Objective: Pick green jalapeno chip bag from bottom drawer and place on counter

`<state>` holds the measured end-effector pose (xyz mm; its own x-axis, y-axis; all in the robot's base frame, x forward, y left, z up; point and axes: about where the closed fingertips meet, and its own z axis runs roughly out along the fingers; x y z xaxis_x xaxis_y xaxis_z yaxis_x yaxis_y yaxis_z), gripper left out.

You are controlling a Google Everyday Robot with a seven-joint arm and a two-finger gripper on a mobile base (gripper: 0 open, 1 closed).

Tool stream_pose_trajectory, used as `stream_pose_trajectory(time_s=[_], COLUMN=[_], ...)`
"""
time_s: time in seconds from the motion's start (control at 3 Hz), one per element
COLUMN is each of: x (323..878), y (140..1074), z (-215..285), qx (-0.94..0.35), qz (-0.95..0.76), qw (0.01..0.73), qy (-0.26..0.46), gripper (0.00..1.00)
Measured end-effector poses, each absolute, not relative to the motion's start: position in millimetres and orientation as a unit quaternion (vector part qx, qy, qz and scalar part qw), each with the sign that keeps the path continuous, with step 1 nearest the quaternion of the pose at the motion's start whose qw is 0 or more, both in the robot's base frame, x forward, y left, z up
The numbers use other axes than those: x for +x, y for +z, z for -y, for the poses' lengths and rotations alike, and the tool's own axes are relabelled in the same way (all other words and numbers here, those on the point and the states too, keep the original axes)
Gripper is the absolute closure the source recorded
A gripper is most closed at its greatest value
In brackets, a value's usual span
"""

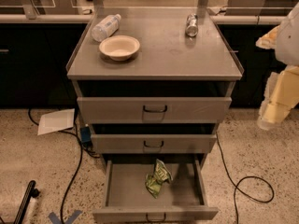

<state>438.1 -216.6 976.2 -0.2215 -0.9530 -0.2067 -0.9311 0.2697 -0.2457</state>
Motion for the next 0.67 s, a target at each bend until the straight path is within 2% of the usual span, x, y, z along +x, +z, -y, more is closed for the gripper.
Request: stream_pose_trajectory(time_s=[0.67], x=[440.4], y=[961.9], z=[216.3], qx=[-0.599], qz=[-0.782], qw=[0.173], qy=[-0.023], gripper=[0.0])
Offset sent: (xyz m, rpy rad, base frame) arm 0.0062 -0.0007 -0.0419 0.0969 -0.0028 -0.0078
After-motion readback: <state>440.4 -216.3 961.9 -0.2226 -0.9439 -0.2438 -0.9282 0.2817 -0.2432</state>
